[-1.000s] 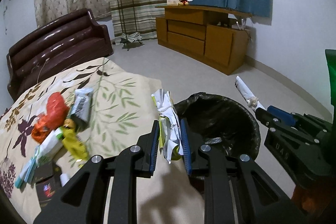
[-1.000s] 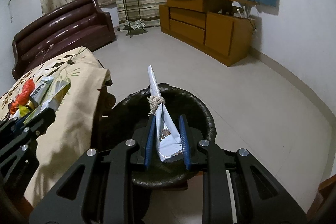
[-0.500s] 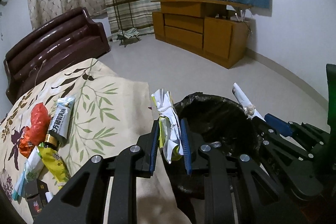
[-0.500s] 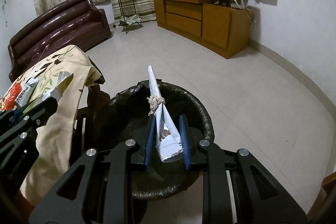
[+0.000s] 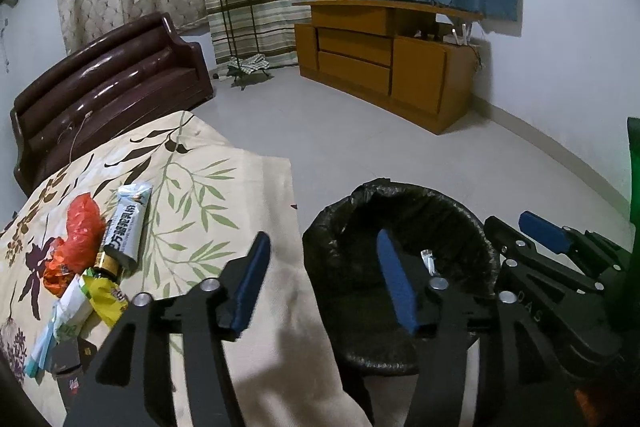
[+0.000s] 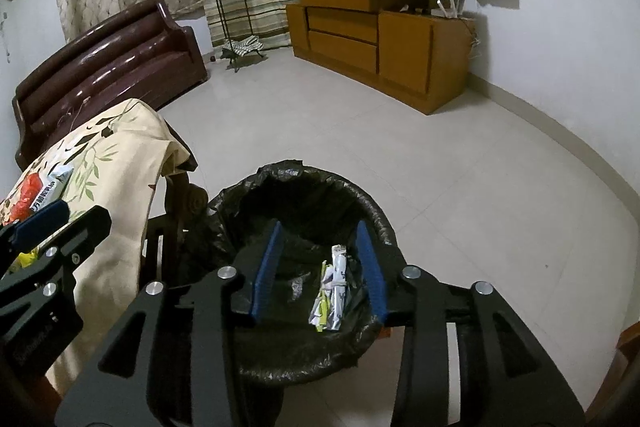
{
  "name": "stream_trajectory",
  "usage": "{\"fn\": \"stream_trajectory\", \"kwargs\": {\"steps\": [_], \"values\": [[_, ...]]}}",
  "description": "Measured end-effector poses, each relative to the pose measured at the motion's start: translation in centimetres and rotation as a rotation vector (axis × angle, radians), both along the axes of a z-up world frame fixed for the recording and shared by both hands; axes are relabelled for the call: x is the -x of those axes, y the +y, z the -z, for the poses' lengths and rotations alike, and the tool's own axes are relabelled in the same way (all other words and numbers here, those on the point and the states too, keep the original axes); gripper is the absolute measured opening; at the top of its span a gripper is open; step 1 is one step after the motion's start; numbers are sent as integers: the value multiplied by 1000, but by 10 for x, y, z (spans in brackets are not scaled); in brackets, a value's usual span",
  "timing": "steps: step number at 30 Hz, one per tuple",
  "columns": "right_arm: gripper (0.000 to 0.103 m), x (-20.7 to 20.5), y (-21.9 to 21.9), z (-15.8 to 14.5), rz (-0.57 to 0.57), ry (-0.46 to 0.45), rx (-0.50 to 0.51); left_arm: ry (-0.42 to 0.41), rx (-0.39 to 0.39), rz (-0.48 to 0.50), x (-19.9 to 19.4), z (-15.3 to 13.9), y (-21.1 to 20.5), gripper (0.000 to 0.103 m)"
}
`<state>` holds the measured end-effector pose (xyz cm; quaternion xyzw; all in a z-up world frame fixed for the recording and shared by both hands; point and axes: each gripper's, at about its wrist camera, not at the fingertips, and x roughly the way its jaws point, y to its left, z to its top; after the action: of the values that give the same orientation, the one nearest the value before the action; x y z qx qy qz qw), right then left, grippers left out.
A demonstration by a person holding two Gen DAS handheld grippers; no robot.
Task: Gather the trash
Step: 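Move both open tools back over the table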
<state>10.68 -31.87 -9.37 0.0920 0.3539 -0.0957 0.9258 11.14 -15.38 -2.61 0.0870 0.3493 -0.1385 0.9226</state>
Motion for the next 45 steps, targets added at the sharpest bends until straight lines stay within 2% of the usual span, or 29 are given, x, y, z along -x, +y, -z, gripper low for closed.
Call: {"fn": "stream_trajectory", "kwargs": {"steps": [11,33,45], "values": [[51,17,21,-14,-28,-16,-10,-11,21,-63,22,-16,41,68],[51,49,126,-24,-237,7,3,16,13,-303,71,-11,174,69],[51,59,198,-29,-382,8,23,40,21,-404,89,-3,227,69]]}}
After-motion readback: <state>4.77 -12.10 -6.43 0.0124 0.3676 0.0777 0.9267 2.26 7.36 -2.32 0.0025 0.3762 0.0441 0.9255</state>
